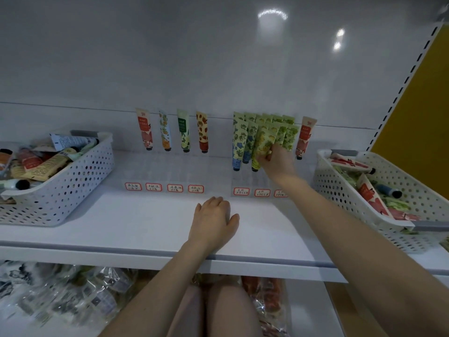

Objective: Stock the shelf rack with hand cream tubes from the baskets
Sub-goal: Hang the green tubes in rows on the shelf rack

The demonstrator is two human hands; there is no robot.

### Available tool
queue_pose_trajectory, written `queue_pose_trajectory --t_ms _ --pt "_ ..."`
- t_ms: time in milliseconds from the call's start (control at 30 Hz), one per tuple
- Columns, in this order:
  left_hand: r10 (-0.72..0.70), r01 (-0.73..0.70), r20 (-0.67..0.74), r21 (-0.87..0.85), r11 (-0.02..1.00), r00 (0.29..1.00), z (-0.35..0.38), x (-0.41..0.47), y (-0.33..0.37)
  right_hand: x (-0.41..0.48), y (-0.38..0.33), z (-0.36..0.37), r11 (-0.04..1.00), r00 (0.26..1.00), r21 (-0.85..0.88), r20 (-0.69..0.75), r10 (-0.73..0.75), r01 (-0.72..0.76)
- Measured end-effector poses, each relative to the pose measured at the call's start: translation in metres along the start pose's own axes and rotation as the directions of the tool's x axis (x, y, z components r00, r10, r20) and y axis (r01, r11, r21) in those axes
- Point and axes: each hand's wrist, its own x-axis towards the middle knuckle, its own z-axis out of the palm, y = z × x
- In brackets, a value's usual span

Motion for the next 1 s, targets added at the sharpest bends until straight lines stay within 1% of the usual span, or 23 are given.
queue_pose_trajectory --t_ms 200,367,667,1000 --pt "0.007 -0.007 0.015 0.009 1.000 1.000 -0.003 -0.002 0.003 -0.002 -0.003 -0.009 0.999 0.999 -0.044 0.044 -0.016 0.018" --pt "-0.003 0.003 0.018 0.009 1.000 1.000 -0.004 -0.002 0.003 -0.002 -0.005 -0.009 0.998 1.000 -0.067 0.029 -0.005 0.007" --pt "0.000 0.000 -0.001 -0.010 1.000 1.000 -0.002 -0.002 0.001 0.001 -0.006 0.000 0.999 1.000 -0.044 -0.003 0.012 -0.012" --pt "-0.007 0.007 0.006 -0.011 1.000 1.000 -0.002 -0.002 0.001 -0.002 -0.009 -0.004 0.999 1.000 -0.033 0.009 0.006 -0.006"
